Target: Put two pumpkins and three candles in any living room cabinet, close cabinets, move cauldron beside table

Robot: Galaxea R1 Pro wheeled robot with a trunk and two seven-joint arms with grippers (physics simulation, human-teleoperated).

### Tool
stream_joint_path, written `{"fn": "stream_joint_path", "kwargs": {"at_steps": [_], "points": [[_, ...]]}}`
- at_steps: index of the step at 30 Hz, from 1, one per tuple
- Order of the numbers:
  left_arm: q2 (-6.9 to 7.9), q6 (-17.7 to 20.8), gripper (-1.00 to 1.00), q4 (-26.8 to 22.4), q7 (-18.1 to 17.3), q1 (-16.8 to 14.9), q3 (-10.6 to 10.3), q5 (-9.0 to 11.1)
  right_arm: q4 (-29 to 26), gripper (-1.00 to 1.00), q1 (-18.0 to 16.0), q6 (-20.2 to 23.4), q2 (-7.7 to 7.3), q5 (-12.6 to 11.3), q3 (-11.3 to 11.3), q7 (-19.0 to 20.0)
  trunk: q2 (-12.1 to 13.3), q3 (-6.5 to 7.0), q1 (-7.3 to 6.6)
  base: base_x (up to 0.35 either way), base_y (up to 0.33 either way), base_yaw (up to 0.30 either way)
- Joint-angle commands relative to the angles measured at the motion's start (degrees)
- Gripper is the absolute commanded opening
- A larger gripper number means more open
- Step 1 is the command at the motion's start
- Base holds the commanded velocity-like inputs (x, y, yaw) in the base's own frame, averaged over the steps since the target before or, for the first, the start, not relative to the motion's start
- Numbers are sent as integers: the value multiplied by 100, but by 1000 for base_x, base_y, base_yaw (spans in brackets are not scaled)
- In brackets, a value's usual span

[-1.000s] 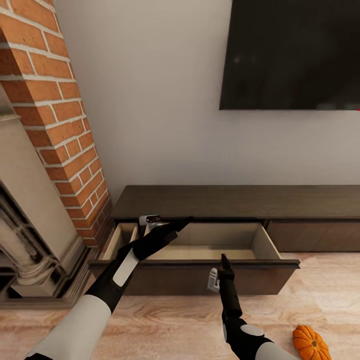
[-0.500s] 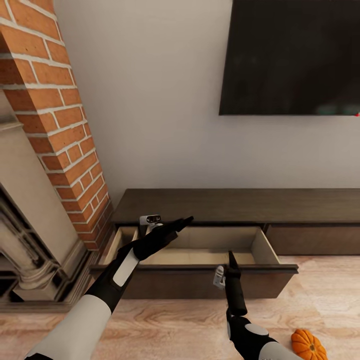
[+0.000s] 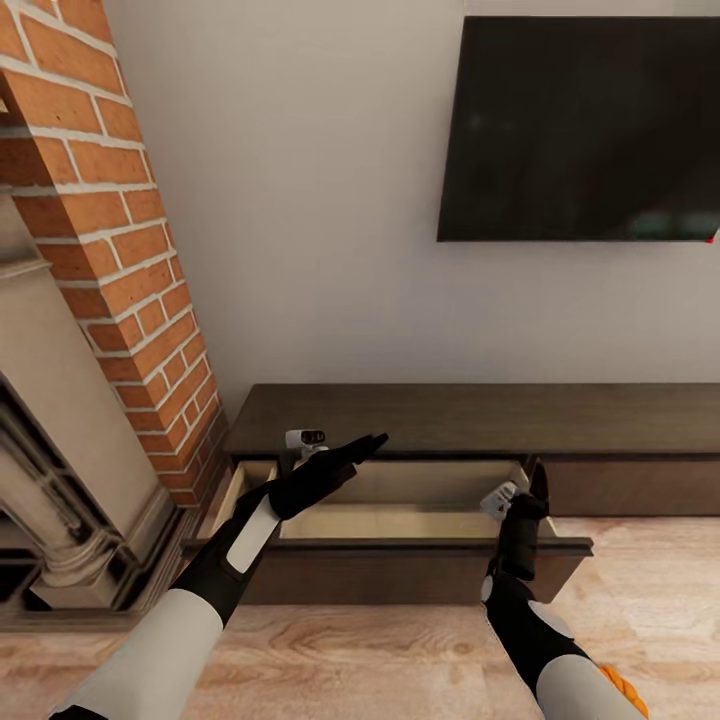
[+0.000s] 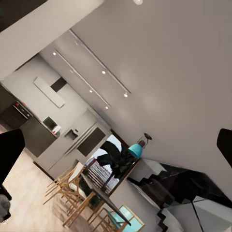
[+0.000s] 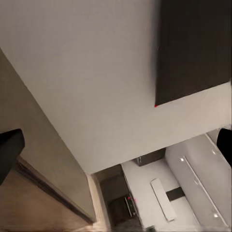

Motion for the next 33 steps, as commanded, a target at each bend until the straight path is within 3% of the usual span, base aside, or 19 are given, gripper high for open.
{"fn": "stream_joint_path", "kwargs": {"at_steps": [1, 2, 6, 7, 9, 10, 11, 12, 16, 19, 20, 24, 25, 26, 33], "points": [[3, 60, 100, 6, -6, -4, -16, 46, -196, 100, -3, 38, -8, 56, -319, 156, 40, 14, -23, 0, 0, 0], [1, 60, 100, 8, -1, -4, -16, 46, -379, 100, -3, 26, -40, 51, -590, 435, 80, 31, -45, 0, 0, 0], [-12, 53, 100, 3, 162, -4, -20, 46, -988, 100, -7, 0, -109, -70, -1297, 1741, 240, 103, -133, 0, 0, 0], [-18, 52, 100, 2, 273, -4, -23, 46, -1289, 100, -9, -7, -139, -299, -1604, 2486, 280, 121, -155, 0, 0, 0], [-19, 52, 100, 1, 444, -3, -25, 46, -1730, 100, -10, -7, -201, -700, -1929, 3608, 360, 157, -199, 0, 0, 0], [-18, 52, 100, 1, 488, -3, -25, 46, -1830, 100, -11, -7, -222, -800, -1987, 3895, 401, 175, -221, 0, 0, 0], [-9, 51, 100, 1, 668, -4, -25, 46, -2167, 100, -11, 2, -337, -1153, -2159, 5080, 441, 193, -243, 0, 0, 0], [-6, 51, 100, 1, 720, -4, -24, 44, -2232, 100, -11, 10, -369, -1229, -2192, 5372, 481, 211, -265, 0, 0, 0], [4, 45, 100, 11, 1383, -3, -18, 33, -2548, 100, -11, 55, -575, -1709, -2504, 7366, 641, 283, -353, 0, 0, 0], [17, 37, 100, 11, 1987, -4, -12, 29, -2574, 100, -11, 55, -573, -1776, -2600, 7823, 761, 337, -419, 0, 0, 0], [109, 34, 100, 13, 2353, -4, -9, 36, -2583, 100, -11, 68, -569, -1779, -2623, 7953, 802, 355, -441, 0, 0, 0], [227, 34, 100, 19, 2487, -3, -10, 37, -2578, 100, -5, 60, -565, -1809, -2631, 7995, 962, 426, -528, 0, 0, 0], [309, 39, 100, 8, 2504, -4, -4, 42, -2562, 100, -4, 64, -562, -1850, -2637, 8011, 1002, 444, -550, 0, 0, 0], [512, 44, 100, 62, 2522, -4, -17, 43, -2389, 100, 18, 69, -551, -2050, -2641, 8018, 1042, 462, -572, 0, 0, 0], [551, 65, 100, 73, 2568, 0, -30, 43, -2232, 100, 23, 74, -551, -2079, -2642, 8017, 1323, 588, -726, 0, 0, 0]]}}
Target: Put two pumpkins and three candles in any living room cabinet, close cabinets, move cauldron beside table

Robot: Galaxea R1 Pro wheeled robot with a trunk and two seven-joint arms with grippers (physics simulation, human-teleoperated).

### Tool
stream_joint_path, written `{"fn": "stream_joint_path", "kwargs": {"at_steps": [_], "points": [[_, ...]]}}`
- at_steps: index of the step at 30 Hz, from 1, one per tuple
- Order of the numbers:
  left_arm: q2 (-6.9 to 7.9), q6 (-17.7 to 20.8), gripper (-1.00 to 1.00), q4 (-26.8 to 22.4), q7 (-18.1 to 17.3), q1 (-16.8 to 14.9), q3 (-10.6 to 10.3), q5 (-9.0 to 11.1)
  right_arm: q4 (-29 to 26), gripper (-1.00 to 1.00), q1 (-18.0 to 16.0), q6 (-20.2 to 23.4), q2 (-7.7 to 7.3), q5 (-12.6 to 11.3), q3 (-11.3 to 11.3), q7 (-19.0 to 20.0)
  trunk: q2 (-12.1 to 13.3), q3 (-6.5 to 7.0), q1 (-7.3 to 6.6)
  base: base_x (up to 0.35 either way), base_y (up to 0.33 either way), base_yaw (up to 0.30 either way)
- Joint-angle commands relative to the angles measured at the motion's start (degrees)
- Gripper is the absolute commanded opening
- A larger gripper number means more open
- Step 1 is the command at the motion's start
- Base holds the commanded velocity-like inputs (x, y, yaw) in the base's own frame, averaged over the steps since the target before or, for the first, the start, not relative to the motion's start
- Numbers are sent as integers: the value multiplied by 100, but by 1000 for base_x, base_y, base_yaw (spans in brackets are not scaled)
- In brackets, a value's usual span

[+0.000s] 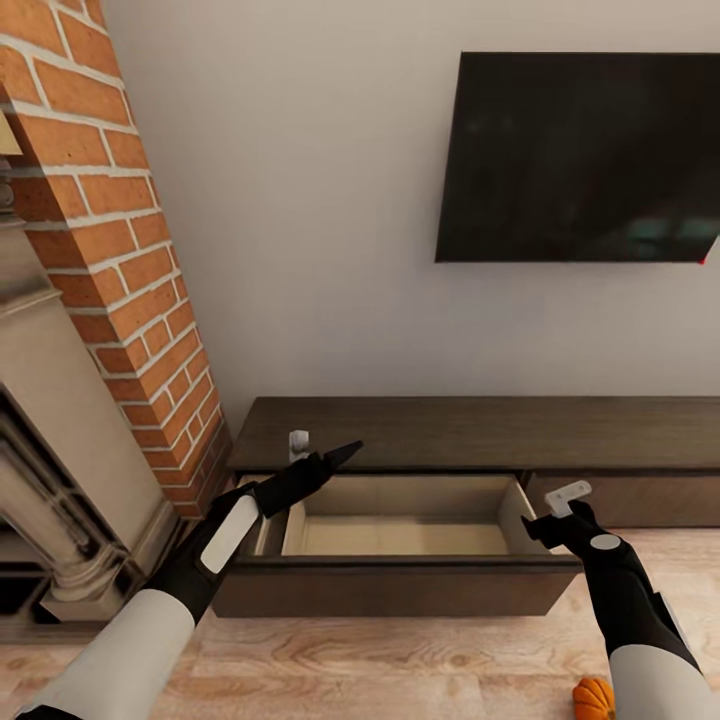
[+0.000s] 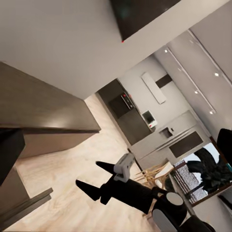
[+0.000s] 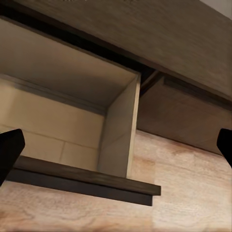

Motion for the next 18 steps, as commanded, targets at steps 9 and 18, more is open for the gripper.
{"fn": "stream_joint_path", "kwargs": {"at_steps": [9, 18], "points": [[249, 731, 100, 24, 859, 139, -137, 22, 174, 100, -4, 12, 3, 36, -11, 34, 360, 157, -199, 0, 0, 0], [751, 812, 100, 420, 1090, 899, -175, -533, 695, 100, -4, -45, 3, 52, -11, -8, 721, 318, -397, 0, 0, 0]]}}
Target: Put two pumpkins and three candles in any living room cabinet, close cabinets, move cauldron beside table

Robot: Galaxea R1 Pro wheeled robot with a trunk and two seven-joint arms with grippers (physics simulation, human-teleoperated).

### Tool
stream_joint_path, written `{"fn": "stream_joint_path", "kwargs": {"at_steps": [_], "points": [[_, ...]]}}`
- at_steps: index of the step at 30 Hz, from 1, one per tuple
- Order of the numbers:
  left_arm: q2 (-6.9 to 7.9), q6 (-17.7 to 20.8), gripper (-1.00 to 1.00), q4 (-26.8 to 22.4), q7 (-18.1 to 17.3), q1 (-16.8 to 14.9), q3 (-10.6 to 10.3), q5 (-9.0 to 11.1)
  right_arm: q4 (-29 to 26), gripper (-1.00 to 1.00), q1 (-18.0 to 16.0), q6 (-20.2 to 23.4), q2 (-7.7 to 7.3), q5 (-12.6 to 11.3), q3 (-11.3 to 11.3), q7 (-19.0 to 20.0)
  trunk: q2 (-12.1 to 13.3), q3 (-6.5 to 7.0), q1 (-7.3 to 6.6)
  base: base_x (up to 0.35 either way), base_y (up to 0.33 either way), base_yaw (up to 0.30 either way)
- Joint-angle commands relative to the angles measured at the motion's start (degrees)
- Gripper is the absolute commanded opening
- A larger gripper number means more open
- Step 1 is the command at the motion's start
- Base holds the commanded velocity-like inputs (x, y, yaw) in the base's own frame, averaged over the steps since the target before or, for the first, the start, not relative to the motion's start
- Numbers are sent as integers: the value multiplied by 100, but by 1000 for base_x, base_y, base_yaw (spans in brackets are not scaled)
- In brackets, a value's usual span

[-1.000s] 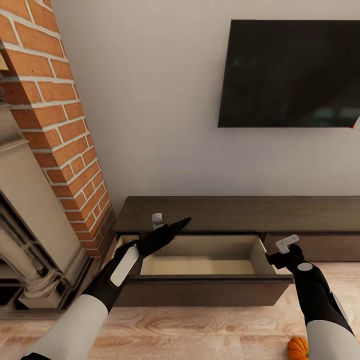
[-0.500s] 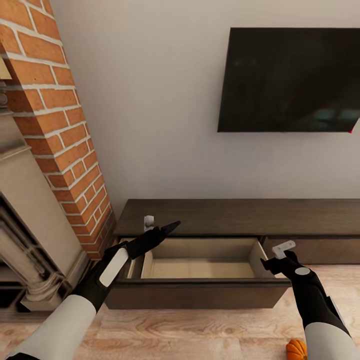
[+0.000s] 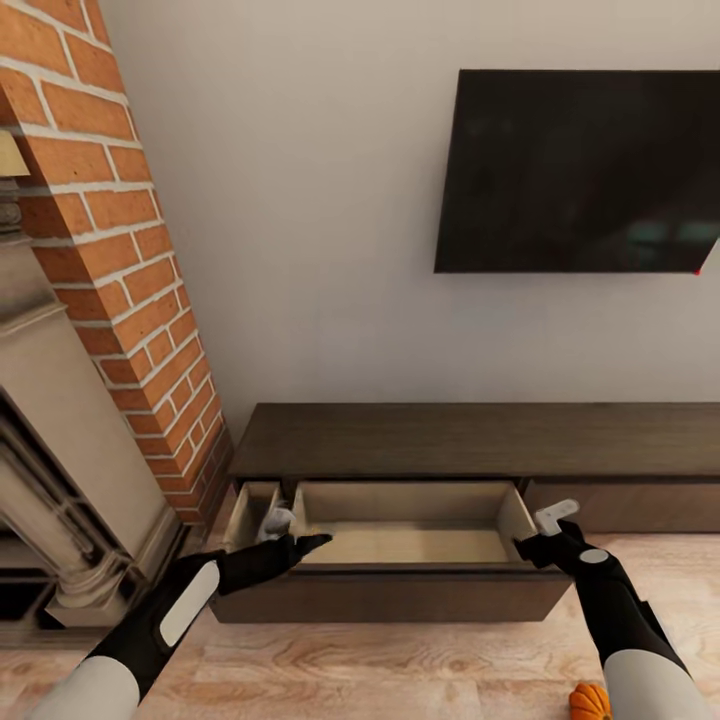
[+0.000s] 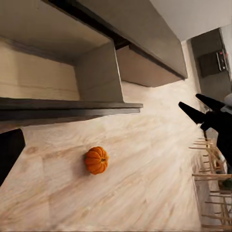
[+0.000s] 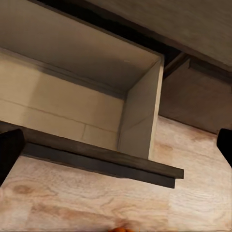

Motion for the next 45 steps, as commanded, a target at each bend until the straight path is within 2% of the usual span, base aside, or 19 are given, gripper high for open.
{"fn": "stream_joint_path", "kwargs": {"at_steps": [1, 5, 8, 13, 20, 21, 26, 31, 34, 36, 39, 42, 45], "points": [[83, 27, 100, 134, 7, 63, -15, 50, 49, 100, -5, 10, 3, 44, -15, 38, 39, 14, -23, 0, 0, 0], [323, -15, 100, 586, -9, 362, -15, 25, 224, 100, -5, 8, 3, 99, -15, 42, 199, 86, -111, 0, 0, 0], [378, -116, 100, 849, -10, 560, -15, 11, 420, 100, -5, 11, 3, 129, -9, 40, 320, 140, -177, 0, 0, 0], [453, -402, 100, 1287, -11, 687, -15, -28, 959, 100, -5, 16, 0, 163, 6, 6, 520, 229, -287, 0, 0, 0], [440, -1084, 100, 1997, 10, 706, -20, -44, 1666, 100, -5, 15, -31, 170, 11, -16, 801, 355, -440, 0, 0, 0], [428, -1304, 100, 2267, 13, 707, -21, -50, 2011, 100, 1, 9, -26, 196, 13, -85, 841, 373, -462, 0, 0, 0], [404, -1936, 100, 2792, 20, 707, -20, -48, 2485, 100, 0, -22, -42, 380, 11, -443, 1041, 463, -572, 0, 0, 0], [354, -2105, 100, 3195, 31, 708, -9, -42, 2789, 100, 3, -46, -48, 400, 11, -552, 1242, 552, -682, 0, 0, 0], [303, -2153, 100, 3492, 32, 708, -6, -30, 3372, 100, 2, -59, -42, 419, 11, -608, 1362, 606, -748, 0, 0, 0], [293, -2236, 100, 3688, 33, 705, -2, -29, 3505, 100, 3, -104, -38, 422, 11, -674, 1443, 642, -792, 0, 0, 0], [287, -2605, 100, 3959, 33, 708, 2, -24, 3644, 100, 4, -409, -19, 389, 11, -998, 1563, 696, -858, 0, 0, 0], [295, -2755, 100, 4248, 27, 706, 10, -3, 3876, 100, 4, -726, -21, 393, 11, -1324, 1563, 696, -858, 0, 0, 0], [295, -2781, 100, 4325, 25, 704, 14, 5, 3932, 100, 4, -781, -23, 408, 11, -1397, 1563, 696, -858, 0, 0, 0]]}}
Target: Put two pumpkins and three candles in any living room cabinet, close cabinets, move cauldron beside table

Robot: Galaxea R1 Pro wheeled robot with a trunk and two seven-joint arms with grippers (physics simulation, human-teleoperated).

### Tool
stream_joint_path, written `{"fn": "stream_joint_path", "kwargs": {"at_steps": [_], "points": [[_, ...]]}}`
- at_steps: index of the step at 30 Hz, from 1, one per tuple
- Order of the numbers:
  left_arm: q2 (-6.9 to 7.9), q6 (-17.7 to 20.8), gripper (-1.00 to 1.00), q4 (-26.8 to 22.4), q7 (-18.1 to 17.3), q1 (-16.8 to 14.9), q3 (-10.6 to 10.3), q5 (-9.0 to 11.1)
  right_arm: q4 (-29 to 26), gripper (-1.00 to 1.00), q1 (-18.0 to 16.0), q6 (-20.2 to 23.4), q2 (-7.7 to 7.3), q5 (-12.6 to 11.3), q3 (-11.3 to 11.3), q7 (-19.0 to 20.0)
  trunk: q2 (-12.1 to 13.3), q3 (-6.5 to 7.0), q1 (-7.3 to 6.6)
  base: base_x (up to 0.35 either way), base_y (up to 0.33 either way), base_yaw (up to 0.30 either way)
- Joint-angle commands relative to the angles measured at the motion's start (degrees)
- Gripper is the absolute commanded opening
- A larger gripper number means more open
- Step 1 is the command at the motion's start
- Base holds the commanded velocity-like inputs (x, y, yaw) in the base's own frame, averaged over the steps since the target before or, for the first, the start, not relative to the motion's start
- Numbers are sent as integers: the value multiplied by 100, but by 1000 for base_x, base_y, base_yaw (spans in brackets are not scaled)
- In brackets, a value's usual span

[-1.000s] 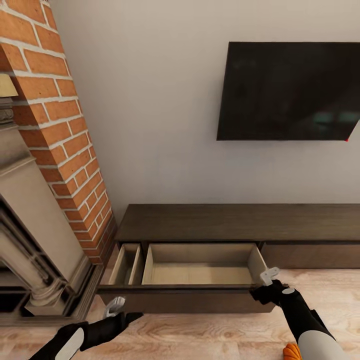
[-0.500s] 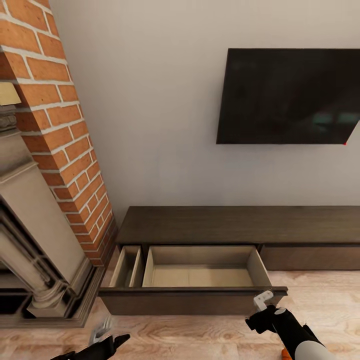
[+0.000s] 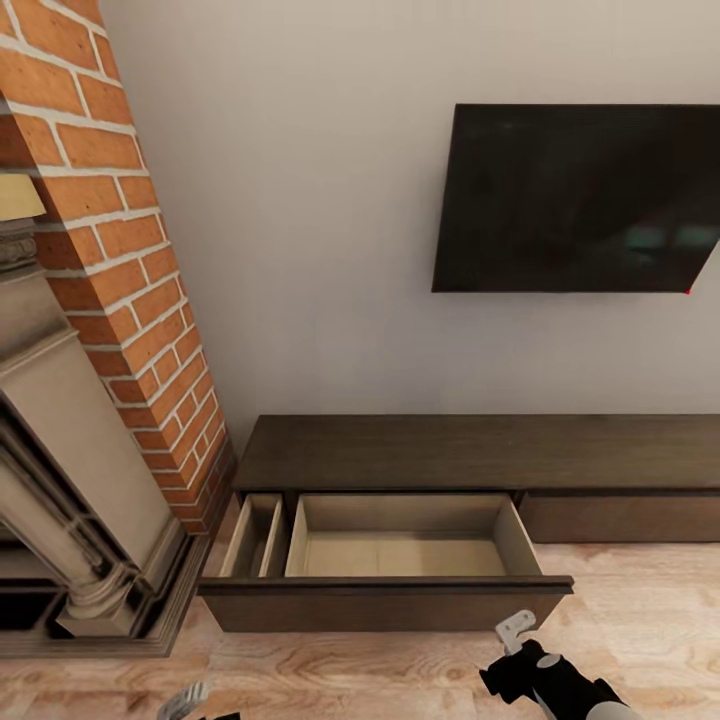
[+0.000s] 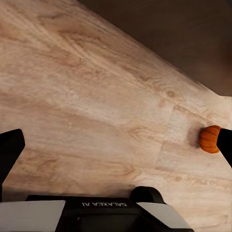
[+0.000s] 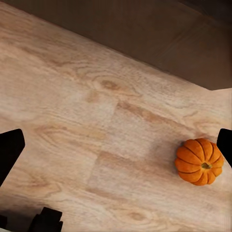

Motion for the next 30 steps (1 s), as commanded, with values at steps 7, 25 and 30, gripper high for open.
{"fn": "stream_joint_path", "kwargs": {"at_steps": [7, 25, 30], "points": [[-5, 47, 100, 16, -18, 0, -22, 57, 17, 100, -2, -6, 19, 73, -48, 9, -3, -5, 0, 130, 0, 0], [-6, 55, 100, 31, -18, -1, -21, 64, 38, 100, -2, -3, 27, 92, -48, -84, -3, -5, 0, 68, 0, 225], [-11, 56, 100, 33, -19, -1, -24, 61, 42, 100, -2, -3, 22, 92, -48, -89, -3, -5, 0, 0, 0, 300]]}}
